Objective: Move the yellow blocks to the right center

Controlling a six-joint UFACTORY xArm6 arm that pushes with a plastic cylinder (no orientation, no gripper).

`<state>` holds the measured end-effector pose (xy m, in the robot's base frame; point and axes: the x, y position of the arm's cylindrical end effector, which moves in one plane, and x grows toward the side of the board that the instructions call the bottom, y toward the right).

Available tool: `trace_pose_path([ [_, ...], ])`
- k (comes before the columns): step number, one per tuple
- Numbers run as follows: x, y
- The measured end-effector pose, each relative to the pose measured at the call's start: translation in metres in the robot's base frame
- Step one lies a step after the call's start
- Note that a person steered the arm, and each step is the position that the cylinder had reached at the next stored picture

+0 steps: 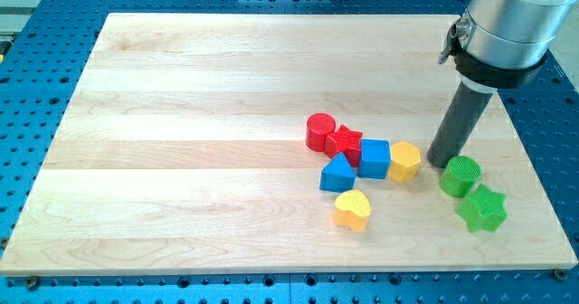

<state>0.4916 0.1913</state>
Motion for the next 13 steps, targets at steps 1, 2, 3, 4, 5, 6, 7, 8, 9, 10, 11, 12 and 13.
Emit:
trace_pose_path([
  [1,0.0,-0.003],
  [2,0.0,-0.006],
  [3,-0.001,-0.017],
  [4,-0.001,-0.027],
  [5,-0.001,-0.054],
  [6,0.0,-0.039],
  [7,0.02,-0.025],
  [8,0.056,-0.028],
  [9,0.083,-0.057],
  [10,0.041,-0.072],
  [11,-0.005,-0.077],
  [12,-0.044,-0.08],
  [13,-0.01,-0.099],
])
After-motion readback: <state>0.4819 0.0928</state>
